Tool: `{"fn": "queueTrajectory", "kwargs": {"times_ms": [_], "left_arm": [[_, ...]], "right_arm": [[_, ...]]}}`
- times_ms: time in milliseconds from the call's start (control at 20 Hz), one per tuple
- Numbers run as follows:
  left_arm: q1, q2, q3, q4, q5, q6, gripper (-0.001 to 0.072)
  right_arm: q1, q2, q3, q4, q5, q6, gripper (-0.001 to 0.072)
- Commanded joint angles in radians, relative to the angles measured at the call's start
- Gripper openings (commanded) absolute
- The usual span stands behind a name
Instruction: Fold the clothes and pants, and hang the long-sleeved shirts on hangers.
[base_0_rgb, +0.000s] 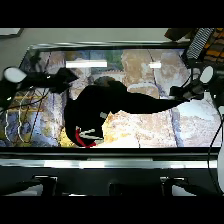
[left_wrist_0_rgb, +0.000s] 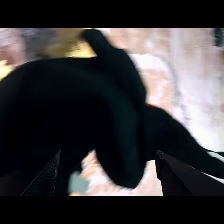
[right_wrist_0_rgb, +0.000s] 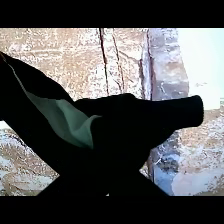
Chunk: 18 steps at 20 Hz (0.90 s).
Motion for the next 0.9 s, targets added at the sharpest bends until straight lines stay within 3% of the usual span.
{"fn": "queueTrajectory", "kwargs": {"times_ms": [0,200,350,550,850], "left_arm": [[0.169,0.324,-0.393,0.077,-0.063,-0.062,0.0678],[0.216,0.586,-0.802,-0.046,-0.063,-0.100,0.0678],[0.216,0.629,-0.964,-0.151,-0.061,-0.100,0.0678],[0.180,0.606,-1.011,-0.173,0.002,-0.098,0.0678],[0.006,0.488,-1.010,-0.196,0.124,-0.143,0.0678]], "right_arm": [[0.000,0.030,-0.042,0.002,0.017,0.003,0.0056],[0.000,0.029,-0.042,0.022,0.024,0.012,0.0056],[0.000,0.029,-0.042,0.033,0.040,0.012,0.0056],[0.000,0.029,-0.042,0.037,0.051,0.013,0.0056],[0.001,0.029,-0.042,0.038,0.073,0.033,0.0056]]}}
